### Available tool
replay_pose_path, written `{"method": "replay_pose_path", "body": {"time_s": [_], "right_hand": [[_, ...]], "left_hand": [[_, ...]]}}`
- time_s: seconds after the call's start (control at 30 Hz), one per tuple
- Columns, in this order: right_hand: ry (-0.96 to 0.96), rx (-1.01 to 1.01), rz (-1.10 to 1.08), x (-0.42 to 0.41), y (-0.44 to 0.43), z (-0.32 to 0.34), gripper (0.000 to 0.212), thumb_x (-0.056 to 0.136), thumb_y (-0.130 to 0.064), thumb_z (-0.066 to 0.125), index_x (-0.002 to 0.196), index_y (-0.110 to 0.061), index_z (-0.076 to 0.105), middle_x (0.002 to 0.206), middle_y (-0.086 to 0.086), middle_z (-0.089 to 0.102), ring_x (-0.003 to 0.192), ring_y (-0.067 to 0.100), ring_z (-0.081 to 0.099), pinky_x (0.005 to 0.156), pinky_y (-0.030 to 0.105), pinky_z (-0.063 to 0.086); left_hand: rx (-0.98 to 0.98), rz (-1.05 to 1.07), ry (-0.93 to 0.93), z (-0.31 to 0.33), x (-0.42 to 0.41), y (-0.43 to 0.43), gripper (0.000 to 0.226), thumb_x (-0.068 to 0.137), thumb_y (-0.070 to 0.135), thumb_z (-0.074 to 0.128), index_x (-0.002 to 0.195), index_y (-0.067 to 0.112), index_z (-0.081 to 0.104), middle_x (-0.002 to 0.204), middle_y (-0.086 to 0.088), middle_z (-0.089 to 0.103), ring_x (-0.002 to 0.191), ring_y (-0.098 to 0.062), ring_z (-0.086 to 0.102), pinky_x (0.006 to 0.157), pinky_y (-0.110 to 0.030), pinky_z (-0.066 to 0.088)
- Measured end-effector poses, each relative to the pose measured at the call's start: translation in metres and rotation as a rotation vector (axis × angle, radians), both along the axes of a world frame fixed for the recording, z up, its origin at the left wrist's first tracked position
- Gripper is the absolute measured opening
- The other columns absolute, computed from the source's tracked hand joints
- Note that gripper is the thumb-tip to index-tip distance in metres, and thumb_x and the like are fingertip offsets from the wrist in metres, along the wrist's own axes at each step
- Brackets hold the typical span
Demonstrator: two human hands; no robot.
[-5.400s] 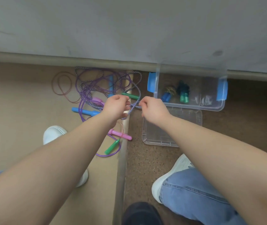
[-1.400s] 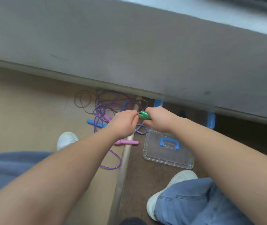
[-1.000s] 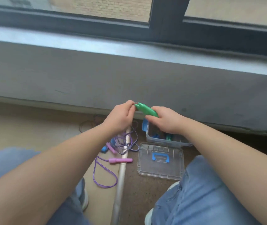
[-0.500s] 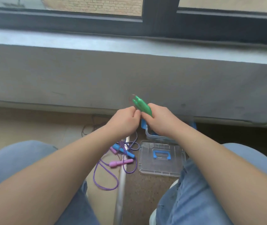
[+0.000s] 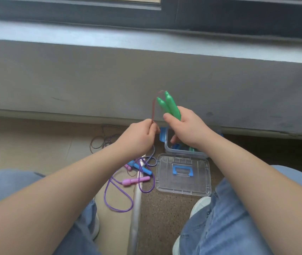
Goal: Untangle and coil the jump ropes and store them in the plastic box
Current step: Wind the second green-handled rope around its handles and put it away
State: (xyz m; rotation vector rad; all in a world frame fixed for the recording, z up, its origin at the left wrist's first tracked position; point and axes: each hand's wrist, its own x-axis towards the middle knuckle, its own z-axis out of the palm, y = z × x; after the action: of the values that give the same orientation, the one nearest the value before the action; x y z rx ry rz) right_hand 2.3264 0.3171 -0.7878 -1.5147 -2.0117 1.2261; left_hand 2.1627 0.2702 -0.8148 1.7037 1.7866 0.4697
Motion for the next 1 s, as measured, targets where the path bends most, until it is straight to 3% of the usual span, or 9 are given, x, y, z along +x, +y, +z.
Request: {"method": "replay_pose_path", "body": {"time_s": [0.07, 0.17, 0.27, 0.33, 0.43, 0.53, 0.7, 0.83, 1.0], "right_hand": [[-0.058, 0.007, -0.048, 0.0, 0.002, -0.003, 0.025, 0.102, -0.036, 0.047, 0.098, -0.012, 0.053, 0.077, 0.005, 0.06, 0.061, 0.028, 0.071, 0.062, 0.035, 0.052], [-0.377, 0.14, 0.027, 0.001, 0.003, -0.015, 0.027, 0.102, -0.038, 0.047, 0.1, -0.011, 0.051, 0.093, 0.011, 0.064, 0.085, 0.036, 0.065, 0.072, 0.04, 0.049], [-0.653, 0.252, 0.25, 0.002, -0.001, -0.023, 0.023, 0.101, -0.037, 0.047, 0.097, -0.015, 0.043, 0.102, 0.018, 0.065, 0.09, 0.041, 0.062, 0.067, 0.038, 0.041], [-0.746, 0.258, 0.463, 0.001, -0.007, -0.023, 0.021, 0.102, -0.037, 0.045, 0.102, -0.016, 0.045, 0.104, 0.016, 0.066, 0.091, 0.04, 0.063, 0.067, 0.038, 0.043], [-0.761, 0.313, 0.72, -0.004, -0.02, -0.023, 0.024, 0.103, -0.036, 0.046, 0.121, -0.019, 0.05, 0.106, 0.011, 0.066, 0.092, 0.035, 0.063, 0.069, 0.037, 0.044], [-0.557, 0.403, 0.768, -0.012, -0.03, -0.018, 0.017, 0.101, -0.034, 0.052, 0.107, -0.018, 0.05, 0.102, 0.005, 0.064, 0.093, 0.031, 0.063, 0.072, 0.038, 0.044], [-0.233, 0.428, 0.551, -0.003, -0.022, -0.008, 0.01, 0.098, -0.026, 0.059, 0.103, -0.018, 0.056, 0.087, -0.003, 0.059, 0.081, 0.024, 0.057, 0.068, 0.033, 0.036], [-0.093, 0.349, 0.36, 0.005, -0.017, -0.015, 0.007, 0.099, -0.025, 0.058, 0.096, -0.021, 0.054, 0.074, -0.01, 0.055, 0.068, 0.018, 0.051, 0.063, 0.032, 0.037], [-0.038, 0.24, 0.096, 0.001, -0.012, -0.017, 0.022, 0.1, -0.036, 0.053, 0.081, -0.033, 0.044, 0.071, -0.007, 0.059, 0.07, 0.02, 0.062, 0.066, 0.035, 0.048]], "left_hand": [[0.024, -0.088, 0.14, -0.002, 0.0, -0.002, 0.028, 0.105, 0.034, 0.033, 0.102, 0.017, 0.056, 0.087, -0.007, 0.065, 0.085, -0.032, 0.06, 0.073, -0.038, 0.045], [0.107, -0.304, 0.412, 0.001, 0.005, -0.008, 0.025, 0.106, 0.035, 0.031, 0.092, 0.016, 0.041, 0.078, -0.01, 0.055, 0.08, -0.041, 0.06, 0.062, -0.038, 0.036], [0.342, -0.546, 0.63, 0.012, -0.002, -0.006, 0.03, 0.105, 0.04, 0.029, 0.093, 0.021, 0.049, 0.084, -0.008, 0.063, 0.076, -0.037, 0.063, 0.059, -0.035, 0.034], [0.444, -0.661, 0.647, 0.02, -0.013, 0.0, 0.041, 0.102, 0.047, 0.021, 0.084, 0.025, 0.049, 0.078, -0.004, 0.062, 0.068, -0.033, 0.061, 0.055, -0.033, 0.035], [0.505, -0.649, 0.558, 0.027, -0.026, 0.01, 0.054, 0.098, 0.051, 0.016, 0.073, 0.021, 0.053, 0.065, 0.0, 0.057, 0.061, -0.03, 0.055, 0.053, -0.032, 0.04], [0.424, -0.388, 0.255, 0.026, -0.035, 0.02, 0.049, 0.099, 0.046, 0.033, 0.065, 0.013, 0.044, 0.052, -0.002, 0.046, 0.054, -0.024, 0.044, 0.055, -0.035, 0.039], [0.062, 0.012, -0.225, 0.009, -0.043, 0.03, 0.04, 0.093, 0.045, 0.049, 0.065, 0.017, 0.059, 0.047, 0.008, 0.05, 0.046, -0.007, 0.045, 0.06, -0.029, 0.035], [0.073, 0.172, -0.551, -0.011, -0.019, 0.02, 0.016, 0.087, 0.033, 0.052, 0.08, 0.032, 0.065, 0.06, 0.013, 0.058, 0.055, -0.007, 0.05, 0.06, -0.028, 0.039], [0.31, 0.179, -0.286, -0.003, -0.007, 0.009, 0.022, 0.103, 0.02, 0.039, 0.096, 0.025, 0.059, 0.078, 0.011, 0.068, 0.07, 0.0, 0.058, 0.068, -0.02, 0.04]]}}
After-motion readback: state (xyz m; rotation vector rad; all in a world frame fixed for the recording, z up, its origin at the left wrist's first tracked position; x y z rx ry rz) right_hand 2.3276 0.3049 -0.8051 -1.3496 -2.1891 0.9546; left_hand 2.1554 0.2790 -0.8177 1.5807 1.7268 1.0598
